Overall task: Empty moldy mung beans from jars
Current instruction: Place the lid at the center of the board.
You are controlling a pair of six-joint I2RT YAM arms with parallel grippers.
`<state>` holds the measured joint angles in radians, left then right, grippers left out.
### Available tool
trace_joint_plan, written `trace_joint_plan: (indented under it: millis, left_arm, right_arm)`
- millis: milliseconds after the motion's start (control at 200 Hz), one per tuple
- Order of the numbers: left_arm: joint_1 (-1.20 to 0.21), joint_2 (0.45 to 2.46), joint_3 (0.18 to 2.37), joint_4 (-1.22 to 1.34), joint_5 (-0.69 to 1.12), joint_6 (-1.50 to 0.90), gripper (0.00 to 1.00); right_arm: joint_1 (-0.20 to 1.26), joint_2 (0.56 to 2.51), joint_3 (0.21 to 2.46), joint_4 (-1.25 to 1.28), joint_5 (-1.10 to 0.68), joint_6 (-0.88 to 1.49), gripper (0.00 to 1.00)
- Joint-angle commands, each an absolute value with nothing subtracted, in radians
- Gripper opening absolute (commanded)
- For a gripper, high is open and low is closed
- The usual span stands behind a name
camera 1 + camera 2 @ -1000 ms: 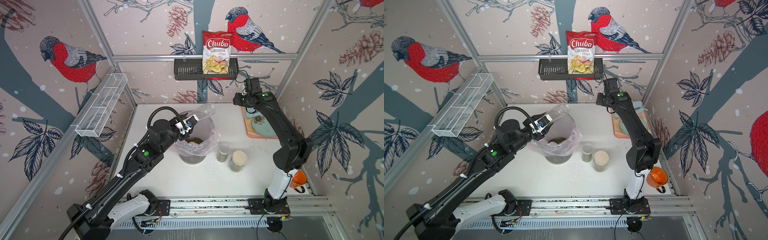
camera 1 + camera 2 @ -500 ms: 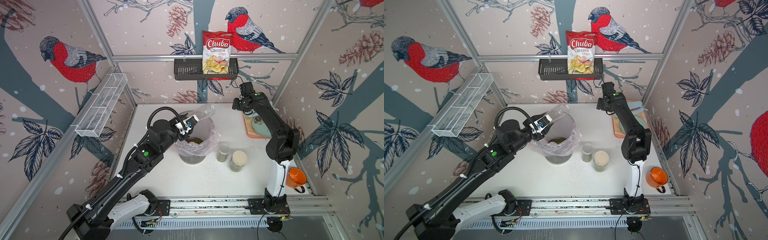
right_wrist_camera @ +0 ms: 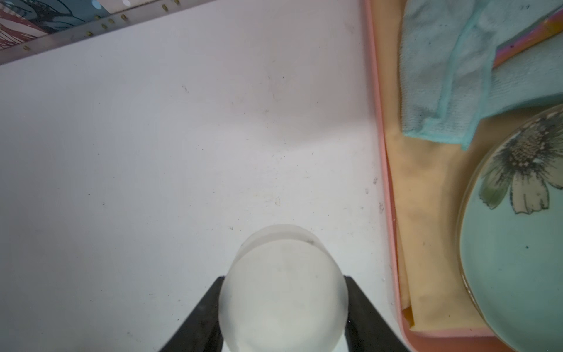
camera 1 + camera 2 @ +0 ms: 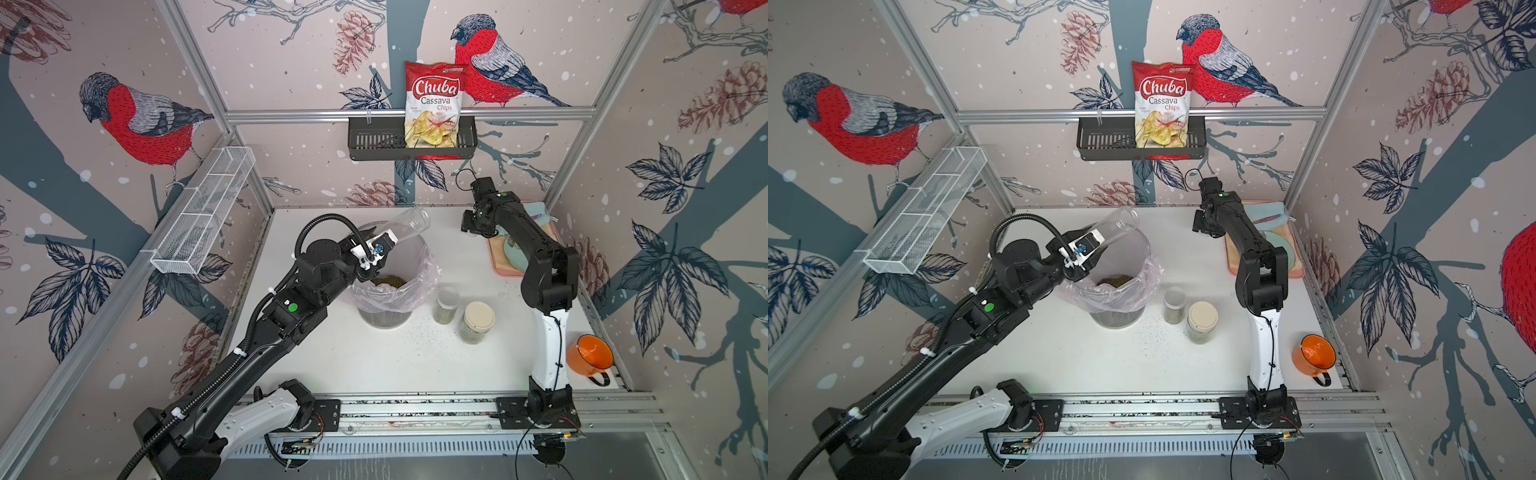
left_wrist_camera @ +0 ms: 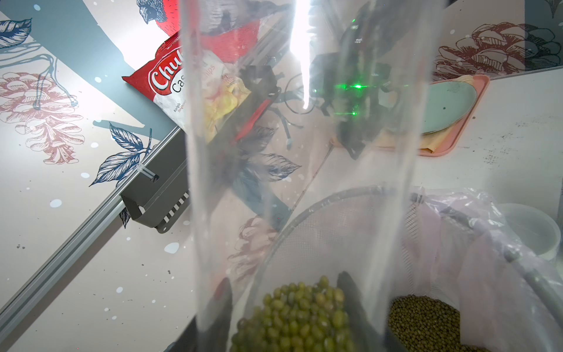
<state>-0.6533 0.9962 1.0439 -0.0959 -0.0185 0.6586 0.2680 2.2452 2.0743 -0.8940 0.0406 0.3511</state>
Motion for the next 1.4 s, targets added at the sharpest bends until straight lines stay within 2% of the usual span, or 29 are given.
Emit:
trace_joint_plan:
  millis: [0, 465, 1066, 1391]
  left_arm:
    - [-0.653, 0.997, 1.045, -0.031, 0.001, 0.657, 0.40]
    - [-0.653, 0.992, 1.041, -0.032, 0.006, 0.655, 0.40]
    - [-0.653, 0.980, 1.049, -0.043, 0.013, 0.650, 0.40]
    - [-0.653, 0.980, 1.050, -0.041, 0.019, 0.647, 0.41]
  right_arm:
    - [0.266, 2.272, 2.068, -0.913, 0.025, 0.367, 0.49]
    - [0.265, 2.250, 1.923, -0.908, 0.102, 0.362, 0.49]
    - [0.279, 2.035, 1.552, -0.802, 0.127, 0.375, 0.49]
    - [0.268, 1.821, 1.298, -0.726, 0.145, 0.431, 0.49]
